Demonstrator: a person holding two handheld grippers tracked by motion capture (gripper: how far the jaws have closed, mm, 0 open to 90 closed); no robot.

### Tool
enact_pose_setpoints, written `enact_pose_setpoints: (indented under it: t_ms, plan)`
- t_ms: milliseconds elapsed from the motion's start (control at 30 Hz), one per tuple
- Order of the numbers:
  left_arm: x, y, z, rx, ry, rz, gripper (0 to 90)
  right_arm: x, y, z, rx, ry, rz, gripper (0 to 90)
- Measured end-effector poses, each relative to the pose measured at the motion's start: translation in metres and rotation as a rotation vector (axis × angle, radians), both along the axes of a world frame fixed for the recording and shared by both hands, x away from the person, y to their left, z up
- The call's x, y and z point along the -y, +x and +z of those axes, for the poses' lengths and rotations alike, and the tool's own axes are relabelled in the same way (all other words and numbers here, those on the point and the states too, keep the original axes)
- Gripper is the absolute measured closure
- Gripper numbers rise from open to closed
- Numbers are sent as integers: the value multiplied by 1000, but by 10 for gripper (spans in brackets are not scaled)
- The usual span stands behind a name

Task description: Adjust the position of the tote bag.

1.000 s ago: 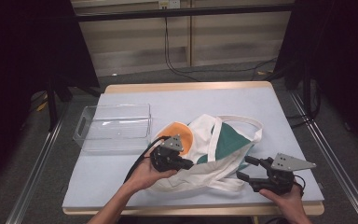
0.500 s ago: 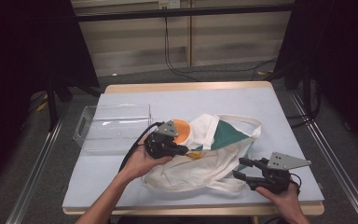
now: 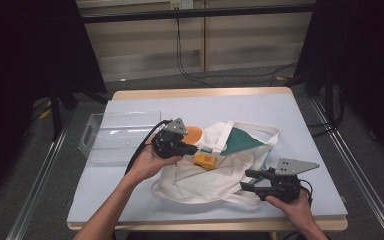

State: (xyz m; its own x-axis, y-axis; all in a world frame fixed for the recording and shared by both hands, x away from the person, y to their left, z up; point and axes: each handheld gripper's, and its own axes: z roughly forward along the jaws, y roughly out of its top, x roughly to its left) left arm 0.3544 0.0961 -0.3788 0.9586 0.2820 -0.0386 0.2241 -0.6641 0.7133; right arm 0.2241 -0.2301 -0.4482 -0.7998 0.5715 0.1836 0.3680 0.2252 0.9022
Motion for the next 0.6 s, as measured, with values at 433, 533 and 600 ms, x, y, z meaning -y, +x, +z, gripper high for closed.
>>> enact_pose_setpoints:
  t_ms: [433,533,600]
  plan:
    - [-1,21,6,7,3,47,880,-24,24,4,-8,-42,46,550]
    - [-3,27,7,3,1,60,880,-31,31,4,-13,-54,64,580]
    - [-4,30,7,-1,8,75,880,-34,34,4,-29,-68,86,612]
